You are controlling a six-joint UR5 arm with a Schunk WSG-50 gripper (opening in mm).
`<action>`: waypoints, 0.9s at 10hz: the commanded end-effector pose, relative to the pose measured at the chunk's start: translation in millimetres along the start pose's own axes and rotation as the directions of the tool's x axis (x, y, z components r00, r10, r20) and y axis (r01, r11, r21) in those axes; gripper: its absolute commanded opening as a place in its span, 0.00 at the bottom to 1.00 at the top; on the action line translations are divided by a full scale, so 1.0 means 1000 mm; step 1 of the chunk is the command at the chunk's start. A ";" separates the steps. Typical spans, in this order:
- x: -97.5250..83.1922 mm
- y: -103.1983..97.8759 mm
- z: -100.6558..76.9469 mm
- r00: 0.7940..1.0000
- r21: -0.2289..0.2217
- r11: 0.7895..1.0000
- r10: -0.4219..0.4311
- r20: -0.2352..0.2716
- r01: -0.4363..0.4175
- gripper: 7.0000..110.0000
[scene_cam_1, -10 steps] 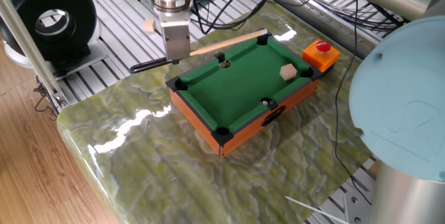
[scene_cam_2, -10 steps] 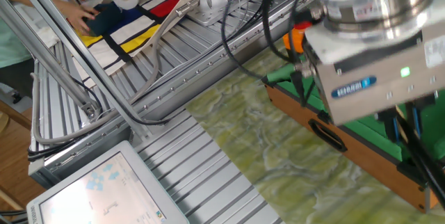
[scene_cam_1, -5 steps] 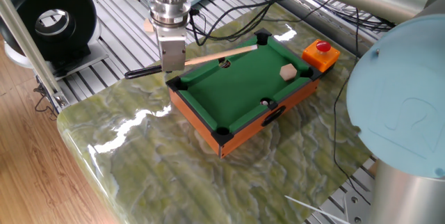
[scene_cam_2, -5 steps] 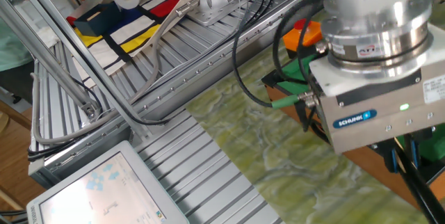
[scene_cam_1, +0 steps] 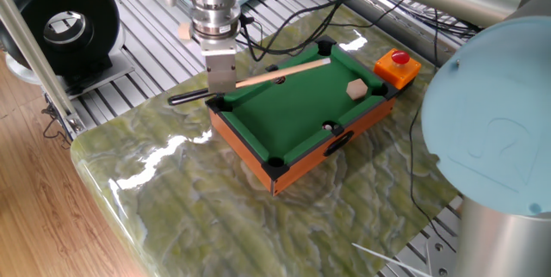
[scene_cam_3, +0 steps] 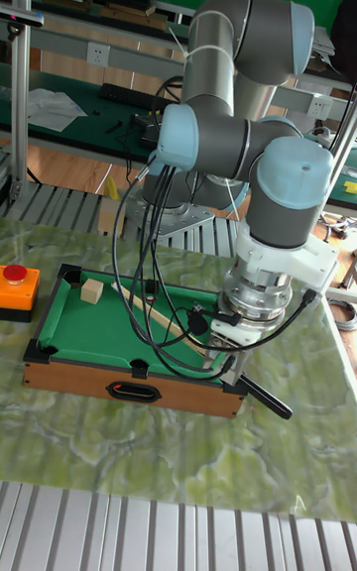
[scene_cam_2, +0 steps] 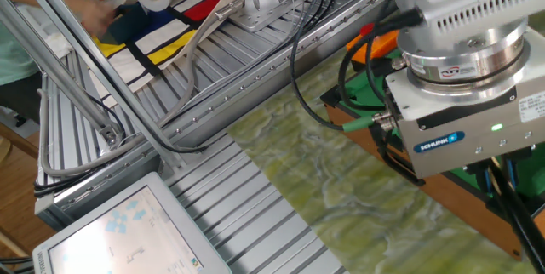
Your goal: Hit the pool ball
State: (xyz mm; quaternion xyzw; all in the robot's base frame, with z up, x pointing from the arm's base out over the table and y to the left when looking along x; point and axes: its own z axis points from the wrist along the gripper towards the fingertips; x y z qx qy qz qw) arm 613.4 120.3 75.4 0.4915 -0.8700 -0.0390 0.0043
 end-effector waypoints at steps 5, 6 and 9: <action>-0.006 0.012 -0.001 0.998 -0.053 0.997 0.050 0.026 -0.049 0.00; -0.008 0.012 -0.001 0.998 -0.051 0.998 0.050 0.035 -0.048 0.00; -0.027 -0.004 -0.003 0.991 -0.017 0.997 0.074 0.111 -0.072 0.00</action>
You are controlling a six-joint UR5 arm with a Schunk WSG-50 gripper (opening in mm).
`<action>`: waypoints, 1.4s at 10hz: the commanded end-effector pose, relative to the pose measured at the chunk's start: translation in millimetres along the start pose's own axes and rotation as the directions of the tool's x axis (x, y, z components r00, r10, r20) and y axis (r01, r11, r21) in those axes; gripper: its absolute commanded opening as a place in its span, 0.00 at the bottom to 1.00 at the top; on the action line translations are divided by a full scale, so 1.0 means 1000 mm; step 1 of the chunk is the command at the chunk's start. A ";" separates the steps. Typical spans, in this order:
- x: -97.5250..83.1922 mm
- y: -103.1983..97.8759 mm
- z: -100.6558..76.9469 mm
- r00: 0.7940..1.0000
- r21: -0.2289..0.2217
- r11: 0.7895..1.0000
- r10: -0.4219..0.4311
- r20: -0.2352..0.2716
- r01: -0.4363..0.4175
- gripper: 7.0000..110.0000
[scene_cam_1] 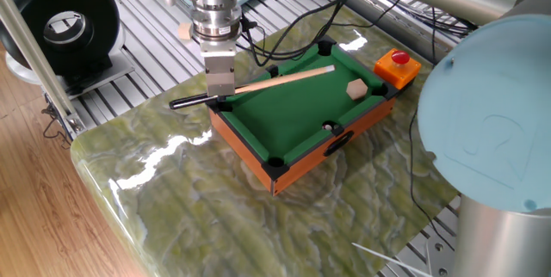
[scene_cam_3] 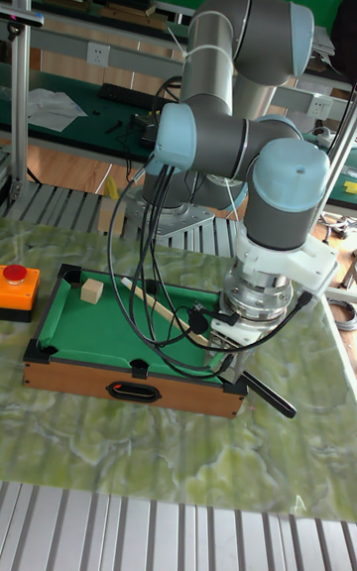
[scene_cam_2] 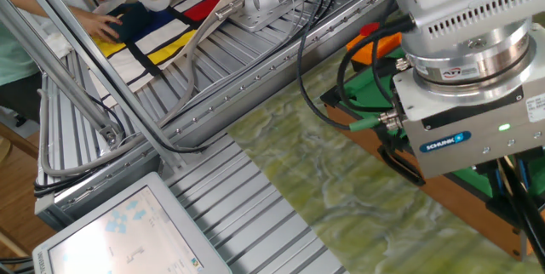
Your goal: Hit the pool ball
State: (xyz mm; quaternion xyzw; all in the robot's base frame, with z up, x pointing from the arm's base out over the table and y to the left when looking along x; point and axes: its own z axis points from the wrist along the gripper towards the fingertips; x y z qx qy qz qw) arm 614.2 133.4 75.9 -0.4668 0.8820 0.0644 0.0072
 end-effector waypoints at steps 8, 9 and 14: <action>-0.058 -0.011 0.008 0.960 -0.066 0.997 -0.023 0.279 0.043 0.00; -0.056 -0.006 0.009 0.960 -0.065 0.997 -0.021 0.278 0.041 0.00; -0.045 0.009 -0.007 0.960 -0.080 0.996 -0.024 0.281 0.048 0.00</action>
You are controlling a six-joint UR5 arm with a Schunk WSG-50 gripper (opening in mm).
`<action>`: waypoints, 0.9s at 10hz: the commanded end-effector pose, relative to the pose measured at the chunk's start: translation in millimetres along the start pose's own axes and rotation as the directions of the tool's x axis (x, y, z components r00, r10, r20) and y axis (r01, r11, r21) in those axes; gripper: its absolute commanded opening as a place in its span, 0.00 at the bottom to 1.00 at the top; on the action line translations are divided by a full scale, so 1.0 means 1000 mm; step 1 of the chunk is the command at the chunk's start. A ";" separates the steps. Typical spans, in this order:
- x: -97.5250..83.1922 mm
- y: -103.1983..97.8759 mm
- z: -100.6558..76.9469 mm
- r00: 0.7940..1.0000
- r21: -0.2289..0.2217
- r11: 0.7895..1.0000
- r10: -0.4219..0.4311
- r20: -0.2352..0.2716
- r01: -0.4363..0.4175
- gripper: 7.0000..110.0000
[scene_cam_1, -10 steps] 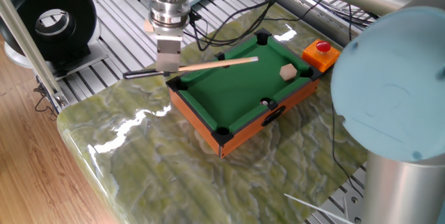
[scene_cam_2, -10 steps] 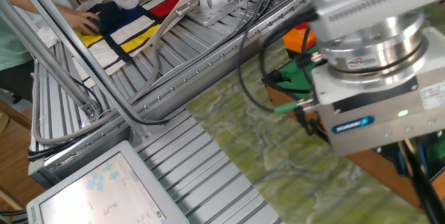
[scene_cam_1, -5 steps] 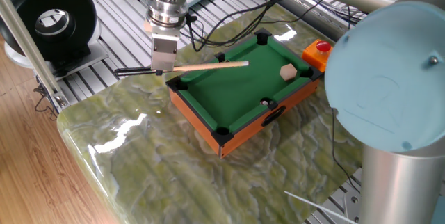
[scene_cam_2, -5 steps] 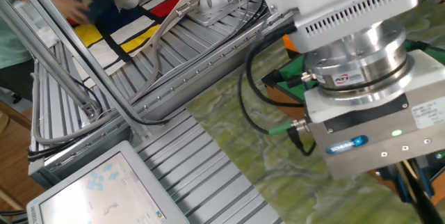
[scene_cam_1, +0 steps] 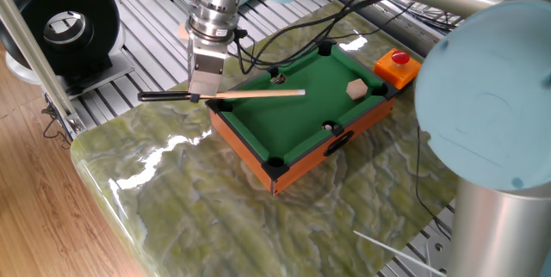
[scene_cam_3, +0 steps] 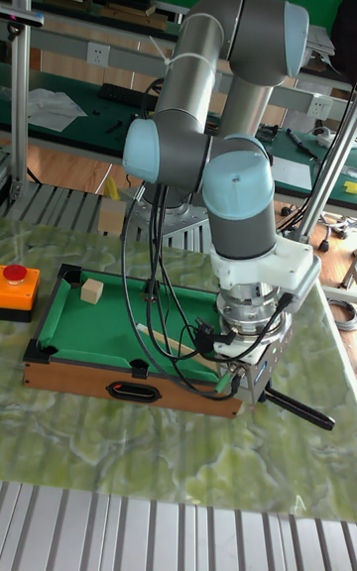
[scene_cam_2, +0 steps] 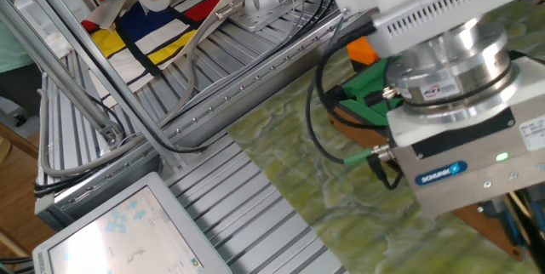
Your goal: Hit the pool ball
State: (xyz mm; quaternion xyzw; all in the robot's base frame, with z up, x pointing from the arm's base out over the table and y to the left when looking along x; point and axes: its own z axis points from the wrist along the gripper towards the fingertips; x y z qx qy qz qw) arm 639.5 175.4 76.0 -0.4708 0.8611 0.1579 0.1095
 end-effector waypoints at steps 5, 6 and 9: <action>0.023 -0.010 -0.005 0.999 0.002 0.999 -0.034 0.012 0.034 0.00; 0.026 -0.008 -0.004 0.999 -0.016 0.999 -0.042 0.028 0.042 0.00; 0.033 -0.007 -0.007 0.998 -0.037 0.998 -0.050 0.038 0.051 0.00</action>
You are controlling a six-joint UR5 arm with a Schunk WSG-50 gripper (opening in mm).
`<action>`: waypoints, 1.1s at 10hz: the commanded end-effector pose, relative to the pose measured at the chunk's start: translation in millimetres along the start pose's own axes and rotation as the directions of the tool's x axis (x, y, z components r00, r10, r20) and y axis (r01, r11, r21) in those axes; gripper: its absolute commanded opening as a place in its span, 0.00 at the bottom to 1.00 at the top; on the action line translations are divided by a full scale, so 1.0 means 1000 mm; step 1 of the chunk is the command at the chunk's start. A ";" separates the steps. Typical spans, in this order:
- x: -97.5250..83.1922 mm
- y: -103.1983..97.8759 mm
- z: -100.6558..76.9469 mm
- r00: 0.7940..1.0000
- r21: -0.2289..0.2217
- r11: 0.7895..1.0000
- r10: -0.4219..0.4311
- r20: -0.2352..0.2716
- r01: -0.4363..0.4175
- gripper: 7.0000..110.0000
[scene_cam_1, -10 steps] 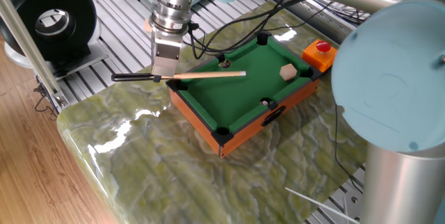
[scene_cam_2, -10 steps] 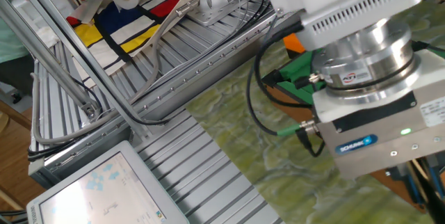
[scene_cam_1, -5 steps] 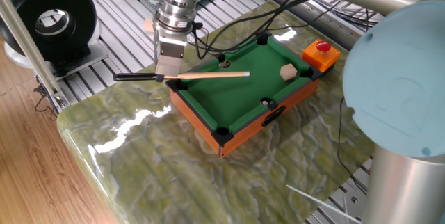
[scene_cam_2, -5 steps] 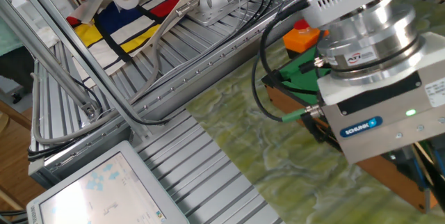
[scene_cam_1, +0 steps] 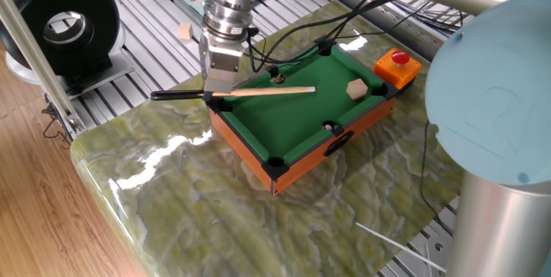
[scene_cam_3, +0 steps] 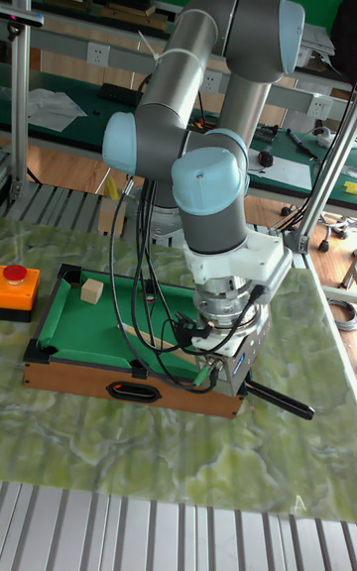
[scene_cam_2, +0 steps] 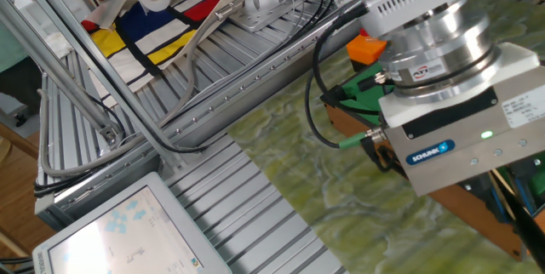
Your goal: Hit the pool ball
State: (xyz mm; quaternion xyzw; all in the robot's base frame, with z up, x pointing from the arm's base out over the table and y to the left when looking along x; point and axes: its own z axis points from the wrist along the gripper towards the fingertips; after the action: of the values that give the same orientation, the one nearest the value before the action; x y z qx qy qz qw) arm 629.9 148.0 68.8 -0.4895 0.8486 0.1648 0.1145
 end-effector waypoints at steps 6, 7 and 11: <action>0.003 -0.011 -0.010 1.000 0.022 1.000 0.016 -0.021 -0.016 0.00; -0.001 -0.009 -0.010 1.000 0.010 1.000 0.012 -0.003 -0.012 0.00; -0.011 -0.004 -0.011 0.999 -0.012 1.000 0.003 0.037 -0.003 0.15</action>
State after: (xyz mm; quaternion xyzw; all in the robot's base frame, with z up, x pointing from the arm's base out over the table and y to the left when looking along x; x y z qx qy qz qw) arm 635.8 143.5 76.1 -0.4881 0.8495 0.1641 0.1149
